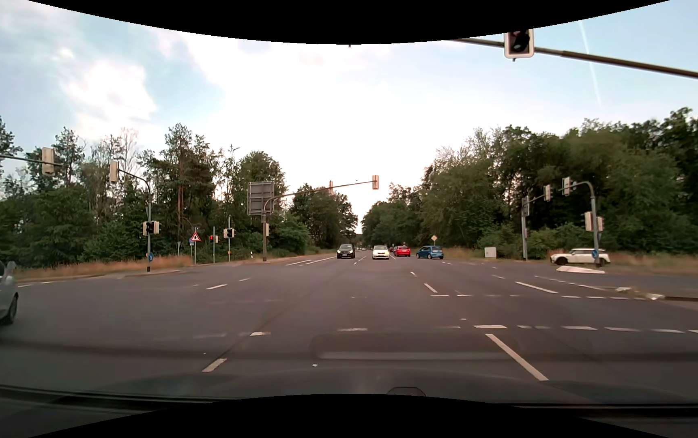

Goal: Follow the waypoints while adhering to traffic rules and regulations

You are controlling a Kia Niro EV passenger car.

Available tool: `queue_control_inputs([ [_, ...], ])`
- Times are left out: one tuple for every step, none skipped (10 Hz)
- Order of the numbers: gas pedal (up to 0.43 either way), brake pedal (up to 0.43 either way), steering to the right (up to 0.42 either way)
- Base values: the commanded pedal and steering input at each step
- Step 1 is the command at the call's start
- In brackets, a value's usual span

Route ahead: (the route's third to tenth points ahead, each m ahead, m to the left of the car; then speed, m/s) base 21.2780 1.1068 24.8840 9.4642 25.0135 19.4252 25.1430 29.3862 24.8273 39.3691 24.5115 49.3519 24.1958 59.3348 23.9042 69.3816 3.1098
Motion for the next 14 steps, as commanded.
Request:
queue_control_inputs([
  [0.358,0.0,-0.014],
  [0.358,0.0,-0.014],
  [0.358,0.0,-0.014],
  [0.358,0.0,-0.014],
  [0.358,0.0,-0.014],
  [0.358,0.0,-0.015],
  [0.358,0.0,-0.018],
  [0.358,0.0,-0.025],
  [0.35,0.0,-0.032],
  [0.35,0.0,-0.036],
  [0.35,0.0,-0.04],
  [0.339,0.0,-0.041],
  [0.331,0.0,-0.043],
  [0.331,0.0,-0.046],
])
